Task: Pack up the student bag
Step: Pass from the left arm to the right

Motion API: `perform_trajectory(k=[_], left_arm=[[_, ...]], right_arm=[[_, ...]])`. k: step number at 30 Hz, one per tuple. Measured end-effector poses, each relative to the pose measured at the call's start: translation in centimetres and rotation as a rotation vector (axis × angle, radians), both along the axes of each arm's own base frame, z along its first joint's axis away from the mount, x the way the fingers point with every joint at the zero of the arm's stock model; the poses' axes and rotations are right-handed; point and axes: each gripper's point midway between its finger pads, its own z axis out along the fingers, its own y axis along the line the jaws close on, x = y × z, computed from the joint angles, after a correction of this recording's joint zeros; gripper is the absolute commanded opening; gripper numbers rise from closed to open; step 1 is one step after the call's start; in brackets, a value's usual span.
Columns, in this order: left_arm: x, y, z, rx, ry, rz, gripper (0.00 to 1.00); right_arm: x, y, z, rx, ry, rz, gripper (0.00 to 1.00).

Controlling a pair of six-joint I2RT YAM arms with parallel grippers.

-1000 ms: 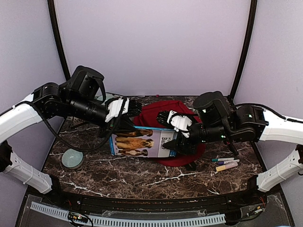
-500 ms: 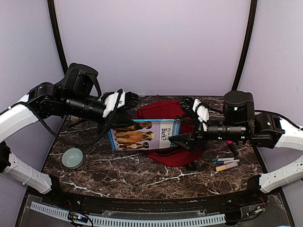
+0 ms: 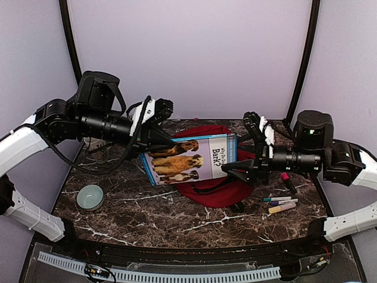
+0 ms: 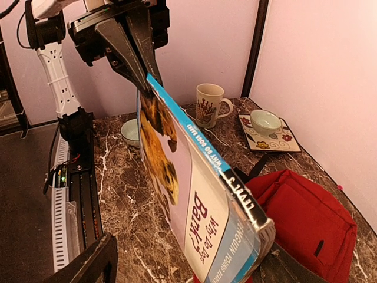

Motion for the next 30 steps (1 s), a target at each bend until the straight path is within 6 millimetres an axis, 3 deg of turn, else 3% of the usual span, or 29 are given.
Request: perform_trajectory(k=[7, 13, 16, 18, 24, 26, 28, 30], left_arm=[[-0.4, -1.1, 0.3, -0.032, 0.039, -0.038, 0.00], [-0.7, -1.9, 1.8, -0.073, 0.048, -0.073, 0.00], [-0.8, -2.2, 1.9, -0.084, 0.060, -0.084, 0.00], [-0.9, -2.3, 1.8, -0.083, 0.067, -0.091, 0.00], [-0.7, -3.2, 1.8, -0.092, 0.072, -0.107, 0.00], [-0.6, -3.6, 1.6, -0.094, 0.077, -0.109, 0.19], [-0.2, -4.0, 1.5, -0.100, 0.087, -0.096, 0.51], [0.5, -4.5, 1.5, -0.111, 0.094, -0.067, 0.75]], right_arm=[[-0.2, -1.7, 0.2, 0.031, -0.017, -0.033, 0.59], [-0.2, -1.8, 0.2, 0.032, -0.025, -0.034, 0.43], [-0.1, -1.8, -0.1, 0.033, -0.015, -0.033, 0.21], [-0.1, -1.9, -0.3, 0.029, -0.014, -0.034, 0.01], [-0.2, -2.9, -0.4, 0.038, -0.018, -0.052, 0.00], [-0.1, -3.4, -0.4, 0.039, -0.016, -0.069, 0.00], [0.1, -3.8, -0.6, 0.035, -0.011, -0.092, 0.00], [0.5, -4.3, -0.7, 0.028, -0.008, -0.130, 0.00]])
